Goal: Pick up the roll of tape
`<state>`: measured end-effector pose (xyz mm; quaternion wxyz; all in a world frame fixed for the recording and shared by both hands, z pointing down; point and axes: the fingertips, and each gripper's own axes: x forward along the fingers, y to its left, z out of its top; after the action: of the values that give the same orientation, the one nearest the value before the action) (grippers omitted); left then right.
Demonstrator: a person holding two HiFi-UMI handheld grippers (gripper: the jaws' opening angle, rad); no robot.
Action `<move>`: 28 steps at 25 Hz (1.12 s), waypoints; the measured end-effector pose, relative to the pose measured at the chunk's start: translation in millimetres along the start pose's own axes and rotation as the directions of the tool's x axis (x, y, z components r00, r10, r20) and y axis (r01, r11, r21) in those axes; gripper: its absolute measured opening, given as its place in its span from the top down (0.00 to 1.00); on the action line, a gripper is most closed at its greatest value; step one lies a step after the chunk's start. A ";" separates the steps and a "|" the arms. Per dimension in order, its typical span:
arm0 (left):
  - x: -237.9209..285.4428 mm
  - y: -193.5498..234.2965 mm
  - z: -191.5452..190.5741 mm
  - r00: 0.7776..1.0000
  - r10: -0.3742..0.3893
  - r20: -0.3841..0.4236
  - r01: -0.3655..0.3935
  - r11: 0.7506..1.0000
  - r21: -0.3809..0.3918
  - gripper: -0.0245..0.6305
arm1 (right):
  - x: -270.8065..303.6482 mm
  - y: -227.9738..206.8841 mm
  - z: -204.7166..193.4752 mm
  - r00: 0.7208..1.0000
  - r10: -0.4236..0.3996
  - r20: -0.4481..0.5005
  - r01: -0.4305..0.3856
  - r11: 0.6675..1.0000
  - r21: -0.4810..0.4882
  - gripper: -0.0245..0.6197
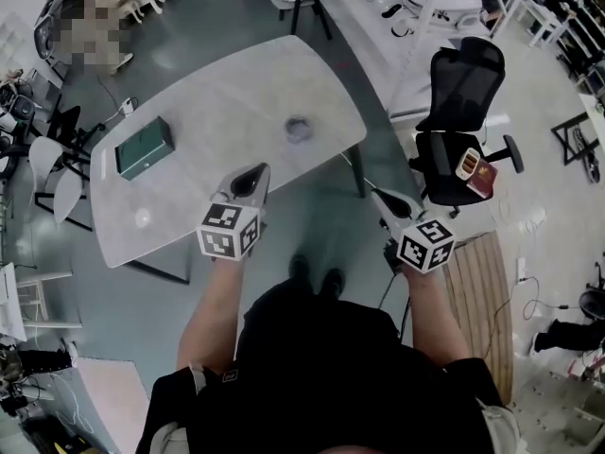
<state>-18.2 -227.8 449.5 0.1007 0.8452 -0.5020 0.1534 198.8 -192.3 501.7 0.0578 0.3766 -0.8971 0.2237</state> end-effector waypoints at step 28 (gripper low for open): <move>115.5 175.1 -4.3 0.994 -0.112 -0.005 0.111 0.990 -0.087 0.95 | 217.3 -14.1 55.9 0.990 -0.013 -0.141 0.006 0.999 -0.050 0.96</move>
<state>-121.0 -404.1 498.0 0.1484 0.8660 -0.4595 0.1299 58.1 -367.2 515.9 0.1316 0.3627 -0.8941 0.2275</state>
